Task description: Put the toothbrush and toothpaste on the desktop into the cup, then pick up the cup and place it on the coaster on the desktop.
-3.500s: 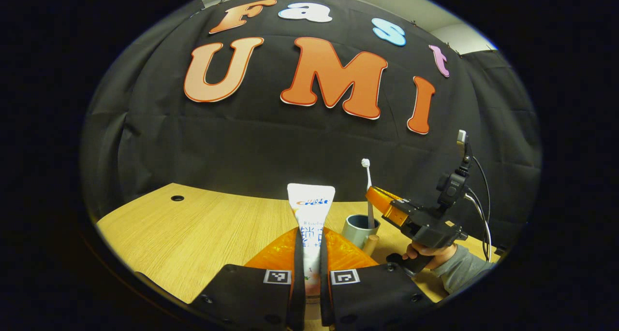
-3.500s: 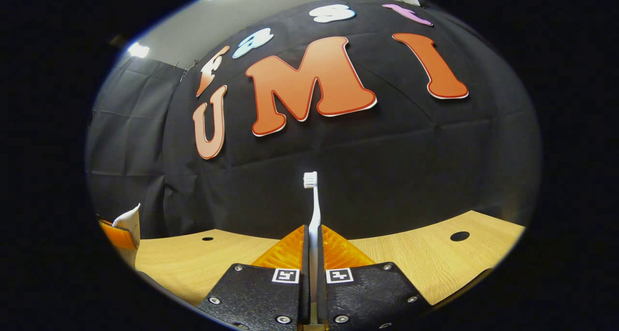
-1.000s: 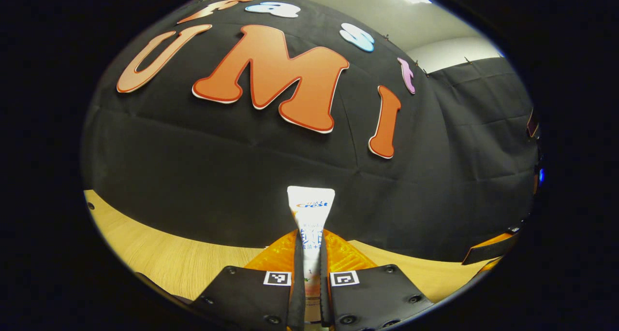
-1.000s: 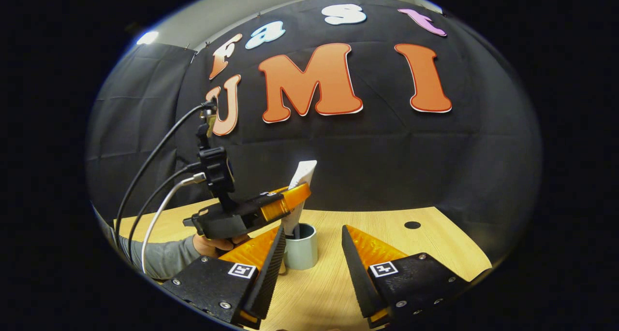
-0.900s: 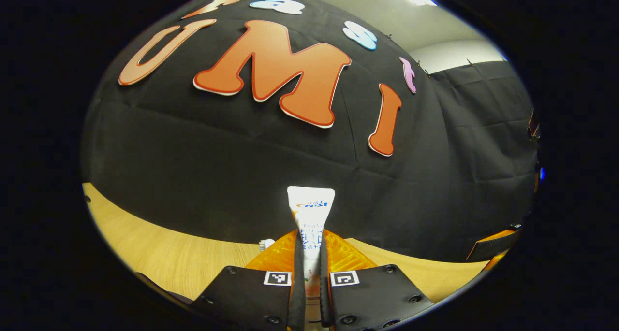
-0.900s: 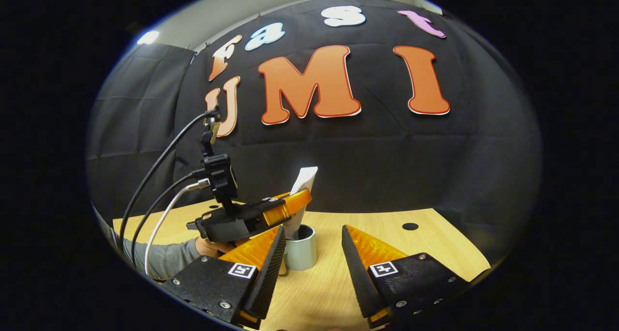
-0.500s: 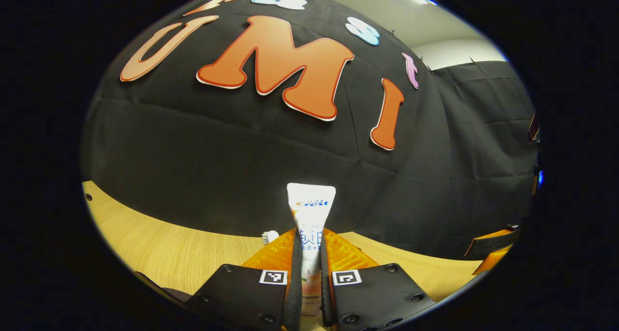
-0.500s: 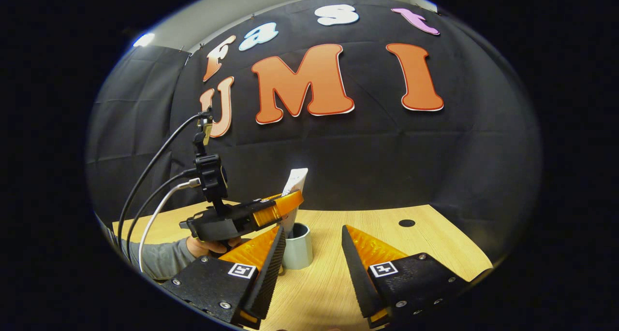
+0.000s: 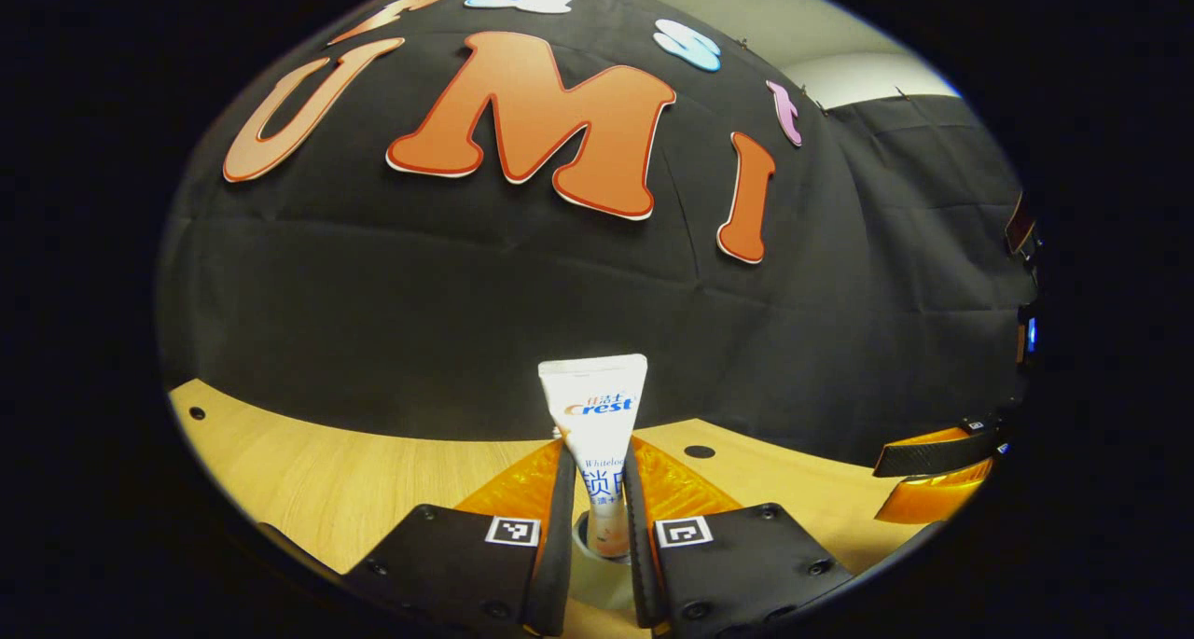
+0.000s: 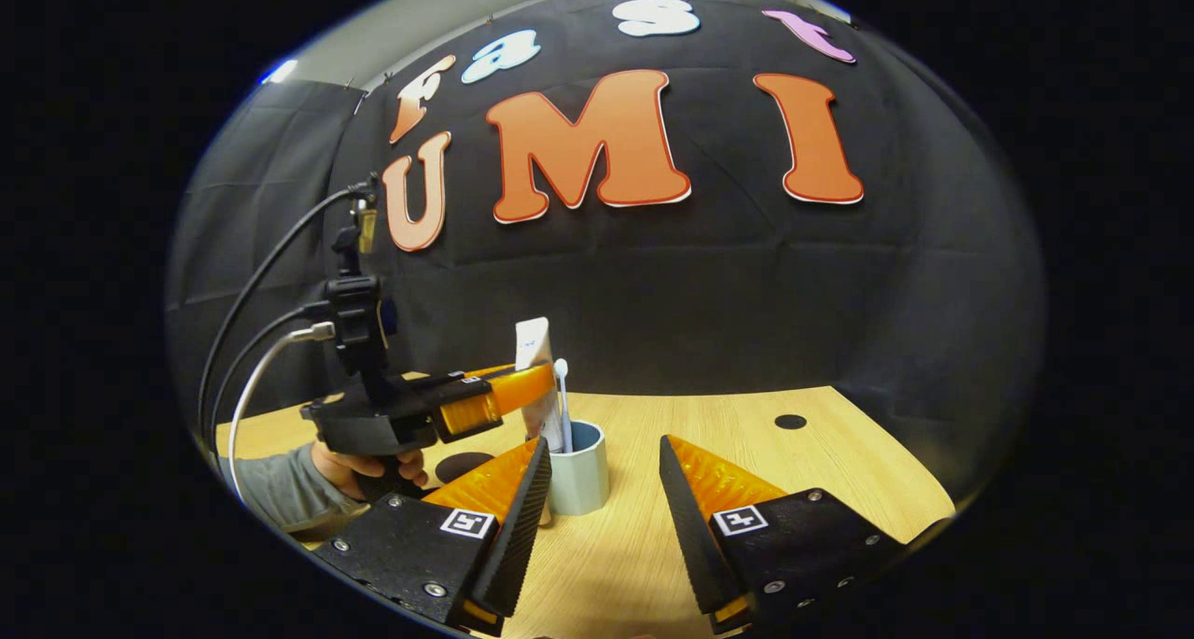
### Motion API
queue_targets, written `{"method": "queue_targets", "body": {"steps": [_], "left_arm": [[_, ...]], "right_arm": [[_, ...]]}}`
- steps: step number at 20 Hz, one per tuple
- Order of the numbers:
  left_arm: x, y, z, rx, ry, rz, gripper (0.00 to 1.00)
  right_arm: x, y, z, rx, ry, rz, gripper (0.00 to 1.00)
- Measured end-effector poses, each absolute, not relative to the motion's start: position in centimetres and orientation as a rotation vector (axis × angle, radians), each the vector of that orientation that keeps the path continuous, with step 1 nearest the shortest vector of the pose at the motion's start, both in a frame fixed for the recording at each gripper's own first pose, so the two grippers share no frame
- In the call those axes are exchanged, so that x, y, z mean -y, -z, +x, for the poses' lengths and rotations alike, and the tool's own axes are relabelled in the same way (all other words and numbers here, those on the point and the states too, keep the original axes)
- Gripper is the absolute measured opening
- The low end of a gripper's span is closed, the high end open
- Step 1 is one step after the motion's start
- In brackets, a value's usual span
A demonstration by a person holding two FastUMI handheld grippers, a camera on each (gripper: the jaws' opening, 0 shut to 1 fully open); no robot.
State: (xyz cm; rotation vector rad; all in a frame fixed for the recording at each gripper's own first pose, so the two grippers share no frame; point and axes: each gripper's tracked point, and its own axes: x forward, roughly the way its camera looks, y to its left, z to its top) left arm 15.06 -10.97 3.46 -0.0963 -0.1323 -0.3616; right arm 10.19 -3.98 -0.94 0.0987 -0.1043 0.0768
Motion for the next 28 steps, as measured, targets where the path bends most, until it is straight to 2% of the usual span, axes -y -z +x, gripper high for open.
{"method": "queue_targets", "body": {"steps": [3,7,8,9,10,11,17,20,24,25,26,28], "left_arm": [[10.7,-3.4,14.6,0.122,0.361,-0.06,0.43],[10.7,-3.5,14.0,0.108,0.372,-0.032,0.48],[10.5,-4.0,13.4,0.124,0.376,-0.036,0.57],[10.1,-4.7,13.1,0.145,0.37,-0.045,0.58],[9.7,-5.0,13.0,0.156,0.364,-0.047,0.61],[9.2,-5.2,12.8,0.159,0.358,-0.047,0.65],[5.5,-6.1,10.6,0.161,0.28,-0.04,0.93],[3.2,-6.3,9.3,0.149,0.222,-0.01,0.97],[0.2,-6.7,7.2,0.135,0.147,0.023,0.98],[-0.6,-6.9,6.6,0.137,0.126,0.031,0.96],[-1.3,-7.0,6.2,0.14,0.106,0.036,0.98],[-2.7,-7.6,5.2,0.157,0.078,0.039,0.98]], "right_arm": [[3.0,1.1,10.8,0.076,-0.084,0.093,0.71],[1.8,1.7,11.7,0.029,-0.09,0.074,0.7],[1.5,2.0,12.0,0.02,-0.093,0.068,0.7],[1.2,2.0,12.2,0.009,-0.097,0.064,0.7],[0.7,2.2,12.5,-0.002,-0.103,0.061,0.75],[0.5,2.3,12.8,-0.016,-0.104,0.056,0.71],[-0.3,3.2,14.8,-0.111,-0.082,0.051,0.7],[-1.2,3.2,15.7,-0.156,-0.109,0.076,0.7],[-1.5,2.7,16.7,-0.206,-0.106,0.096,0.7],[-1.4,2.7,17.0,-0.221,-0.098,0.087,0.65],[-1.4,2.7,17.2,-0.235,-0.088,0.076,0.7],[-1.2,3.1,17.5,-0.278,-0.061,0.048,0.7]]}}
